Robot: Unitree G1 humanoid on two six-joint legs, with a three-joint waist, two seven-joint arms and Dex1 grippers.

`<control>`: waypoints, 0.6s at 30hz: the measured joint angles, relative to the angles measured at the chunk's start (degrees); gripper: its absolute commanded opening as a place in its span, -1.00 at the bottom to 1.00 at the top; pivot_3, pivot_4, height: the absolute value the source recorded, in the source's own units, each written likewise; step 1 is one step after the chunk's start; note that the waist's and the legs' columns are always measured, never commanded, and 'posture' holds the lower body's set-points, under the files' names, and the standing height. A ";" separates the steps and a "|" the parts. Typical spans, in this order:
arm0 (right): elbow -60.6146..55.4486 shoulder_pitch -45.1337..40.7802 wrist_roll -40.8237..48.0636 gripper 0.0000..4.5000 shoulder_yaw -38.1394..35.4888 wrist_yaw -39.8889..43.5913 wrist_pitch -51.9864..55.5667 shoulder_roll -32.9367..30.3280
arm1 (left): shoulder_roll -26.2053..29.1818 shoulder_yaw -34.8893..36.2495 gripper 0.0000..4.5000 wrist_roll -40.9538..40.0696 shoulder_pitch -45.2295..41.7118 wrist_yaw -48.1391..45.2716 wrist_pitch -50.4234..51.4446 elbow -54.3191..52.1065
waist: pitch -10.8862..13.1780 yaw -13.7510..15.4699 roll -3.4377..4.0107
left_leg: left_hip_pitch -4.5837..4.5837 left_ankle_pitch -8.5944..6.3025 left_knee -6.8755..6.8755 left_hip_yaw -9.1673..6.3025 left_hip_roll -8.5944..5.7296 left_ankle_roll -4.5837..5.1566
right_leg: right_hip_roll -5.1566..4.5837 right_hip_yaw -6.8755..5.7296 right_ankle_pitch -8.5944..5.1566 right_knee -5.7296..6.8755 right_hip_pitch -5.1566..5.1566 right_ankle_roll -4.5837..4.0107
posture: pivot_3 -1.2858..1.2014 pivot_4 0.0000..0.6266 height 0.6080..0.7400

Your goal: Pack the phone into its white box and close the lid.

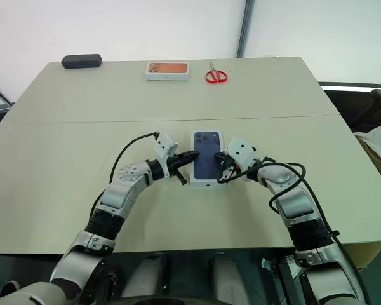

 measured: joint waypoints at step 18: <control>3.49 -2.17 5.69 0.97 -6.98 -0.94 4.47 2.13 | 1.50 7.83 0.92 -2.93 -2.52 2.04 -1.18 1.09 | 0.03 -0.20 -0.02 | -0.41 0.01 -0.17 -0.01 0.01 -0.01 | 0.02 0.02 0.01 0.03 -0.55 0.02 | 0.03 -0.52 1.00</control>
